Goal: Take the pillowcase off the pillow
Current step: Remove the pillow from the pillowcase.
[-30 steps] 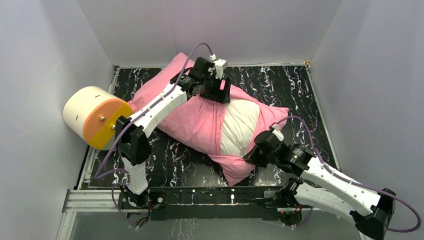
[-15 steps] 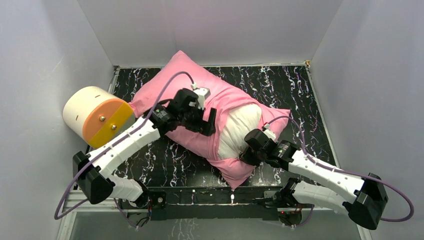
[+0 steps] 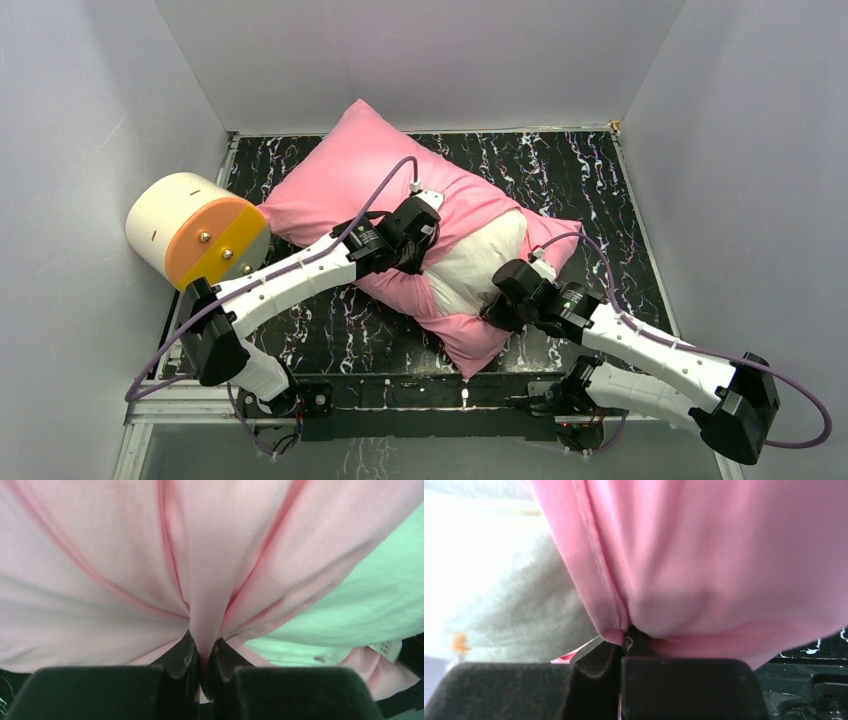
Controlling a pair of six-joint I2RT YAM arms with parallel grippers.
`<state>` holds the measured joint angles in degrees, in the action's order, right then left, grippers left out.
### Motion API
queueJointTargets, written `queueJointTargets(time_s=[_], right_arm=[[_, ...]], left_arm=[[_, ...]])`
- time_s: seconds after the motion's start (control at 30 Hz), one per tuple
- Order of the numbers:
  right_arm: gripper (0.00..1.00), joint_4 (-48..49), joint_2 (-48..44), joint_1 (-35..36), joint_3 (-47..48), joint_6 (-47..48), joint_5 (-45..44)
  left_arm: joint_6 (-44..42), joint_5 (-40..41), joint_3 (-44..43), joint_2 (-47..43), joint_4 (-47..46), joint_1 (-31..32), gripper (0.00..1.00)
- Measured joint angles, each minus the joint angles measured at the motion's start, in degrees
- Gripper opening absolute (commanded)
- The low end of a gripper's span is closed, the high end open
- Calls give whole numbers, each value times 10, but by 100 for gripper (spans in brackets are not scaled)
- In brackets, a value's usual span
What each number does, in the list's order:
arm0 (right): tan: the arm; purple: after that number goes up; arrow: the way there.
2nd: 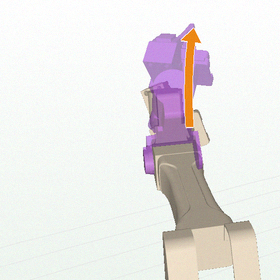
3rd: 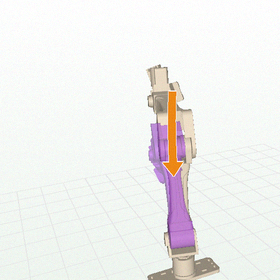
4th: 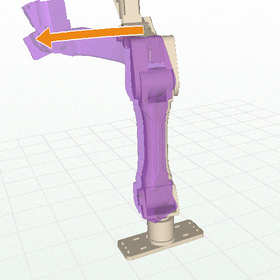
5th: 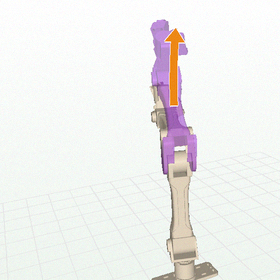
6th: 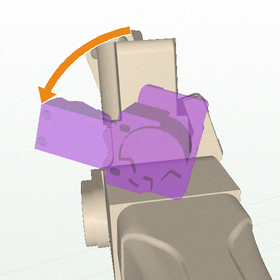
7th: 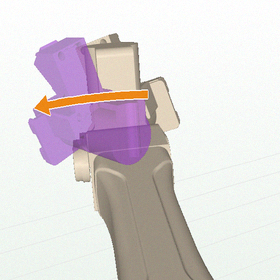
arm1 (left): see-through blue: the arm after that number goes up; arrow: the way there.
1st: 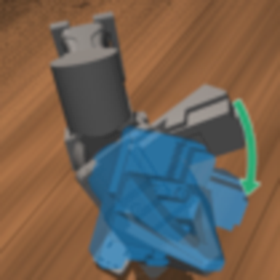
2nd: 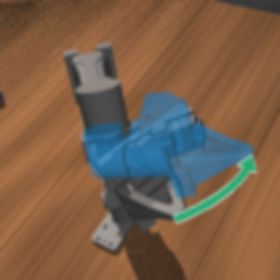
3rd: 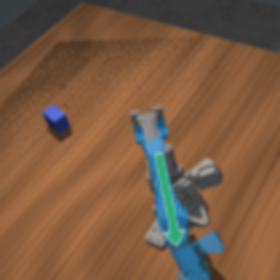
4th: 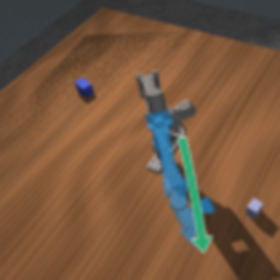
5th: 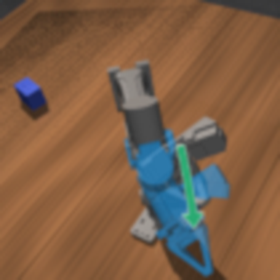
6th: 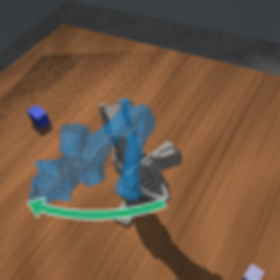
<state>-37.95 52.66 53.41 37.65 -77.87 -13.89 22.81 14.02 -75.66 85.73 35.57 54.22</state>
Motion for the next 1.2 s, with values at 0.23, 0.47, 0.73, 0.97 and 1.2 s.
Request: queueJointTargets(time_s=[0.23, 0.47, 0.73, 0.97, 1.2], right_arm=[[0, -39, -15, 2, 6, -41, -34], [0, -49, -110, 2, -8, -80, -30], [0, -48, -130, 2, -33, -94, -22], [0, -23, -40, 2, -29, -62, -24], [3, 10, -71, 3, -48, -47, -29]], left_arm=[[-36, 27, -66, 24, 46, -24, 0], [-97, -20, -186, 78, 79, -145, 0], [-113, -86, -152, 82, 70, -172, 44], [-91, -116, -101, 18, 64, -198, 80], [-35, -108, -103, -120, 31, -158, 85]])
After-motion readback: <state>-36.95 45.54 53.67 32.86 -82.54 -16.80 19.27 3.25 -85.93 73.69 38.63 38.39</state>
